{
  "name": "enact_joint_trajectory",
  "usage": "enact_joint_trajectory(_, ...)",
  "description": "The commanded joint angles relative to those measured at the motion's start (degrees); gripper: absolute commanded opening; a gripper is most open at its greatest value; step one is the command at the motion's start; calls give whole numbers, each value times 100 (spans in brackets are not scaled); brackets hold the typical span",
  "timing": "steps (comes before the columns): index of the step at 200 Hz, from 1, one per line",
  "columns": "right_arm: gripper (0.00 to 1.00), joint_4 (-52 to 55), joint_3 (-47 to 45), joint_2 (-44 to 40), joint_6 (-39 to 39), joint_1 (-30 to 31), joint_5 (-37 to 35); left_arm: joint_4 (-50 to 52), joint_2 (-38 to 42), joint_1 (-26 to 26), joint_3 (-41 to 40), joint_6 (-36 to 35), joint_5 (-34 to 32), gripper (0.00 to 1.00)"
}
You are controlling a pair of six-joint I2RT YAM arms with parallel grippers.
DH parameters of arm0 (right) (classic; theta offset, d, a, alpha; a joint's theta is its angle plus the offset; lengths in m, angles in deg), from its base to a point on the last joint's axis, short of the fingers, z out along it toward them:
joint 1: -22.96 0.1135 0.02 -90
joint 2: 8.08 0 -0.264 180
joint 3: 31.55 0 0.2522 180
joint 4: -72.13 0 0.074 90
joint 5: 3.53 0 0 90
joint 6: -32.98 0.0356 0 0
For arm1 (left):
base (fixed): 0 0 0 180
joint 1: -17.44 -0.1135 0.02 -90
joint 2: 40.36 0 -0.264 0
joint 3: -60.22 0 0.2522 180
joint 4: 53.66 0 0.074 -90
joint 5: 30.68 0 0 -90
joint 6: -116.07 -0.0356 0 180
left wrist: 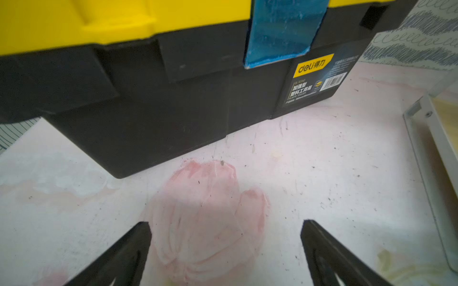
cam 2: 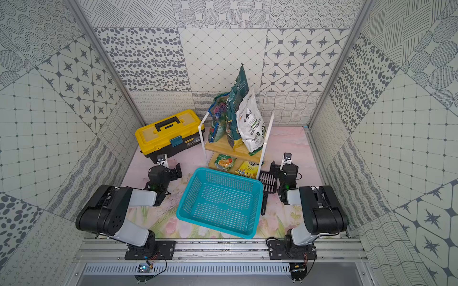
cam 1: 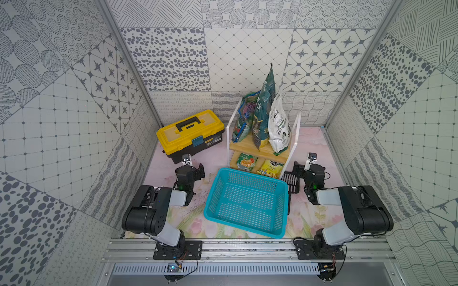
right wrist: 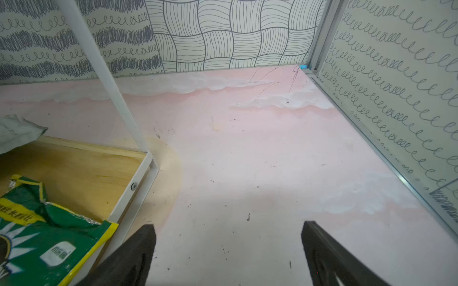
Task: Take down the fertilizer bag from the shelf
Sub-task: Move the shelf to the center of the board.
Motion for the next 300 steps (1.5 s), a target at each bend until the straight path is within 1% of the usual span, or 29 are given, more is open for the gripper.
enact_joint_trajectory(1,97,-271,90,59,-32,27,-31,-23,-8,-3,-4,-64,54,100)
enact_joint_trajectory(91,97,-261,95,62,-25,29,-31,-25,-10,-5,2,-57,60,100)
enact_joint_trajectory(123,97,-240,86,37,37,-104,258,2,-16,-14,16,-57,69,100)
enact_joint_trajectory(144,97,-263,88,33,23,-105,254,1,-15,-10,14,-57,69,100)
enact_joint_trajectory(152,97,-212,134,-35,78,-105,112,1,-16,-10,11,-50,69,100)
enact_joint_trajectory(162,97,461,308,-400,108,-105,5,-20,1,-14,1,-57,60,100)
enact_joint_trajectory(172,97,1250,524,-852,71,-104,-49,82,71,-14,51,-13,-116,100)
enact_joint_trajectory(179,97,1778,669,-1176,1,-92,-99,385,213,-23,118,5,1,100)
enact_joint_trajectory(185,97,2166,768,-1431,-31,-80,-177,682,339,-14,245,-134,180,100)
enact_joint_trajectory(196,97,2753,891,-1916,-36,-78,-302,1749,628,-14,681,-122,431,100)
enact_joint_trajectory(211,97,3532,898,-2521,75,-75,-465,3536,909,-10,1463,353,324,100)
enact_joint_trajectory(220,97,4085,1149,-2861,290,-70,-537,4283,1038,-1,1821,616,264,100)
enact_joint_trajectory(227,97,4624,1283,-3087,507,-69,-526,4662,1185,-4,1983,870,260,100)
enact_joint_trajectory(237,96,5409,1526,-3355,838,-61,-426,4893,1462,19,2032,1104,361,100)
enact_joint_trajectory(250,94,6405,1858,-3600,1191,-32,-104,5032,2010,109,1947,1420,453,100)
enact_joint_trajectory(265,92,7339,2223,-3823,1607,114,202,5337,2599,332,1944,1734,553,100)
enact_joint_trajectory(277,89,7869,2476,-3996,1913,304,546,5538,2989,629,1975,1787,686,100)
enact_joint_trajectory(287,86,8218,2686,-4143,2106,524,814,5630,3226,988,2000,1832,724,100)
enact_joint_trajectory(300,82,8570,2982,-4309,2243,888,895,5719,3388,1392,2120,1886,895,100)
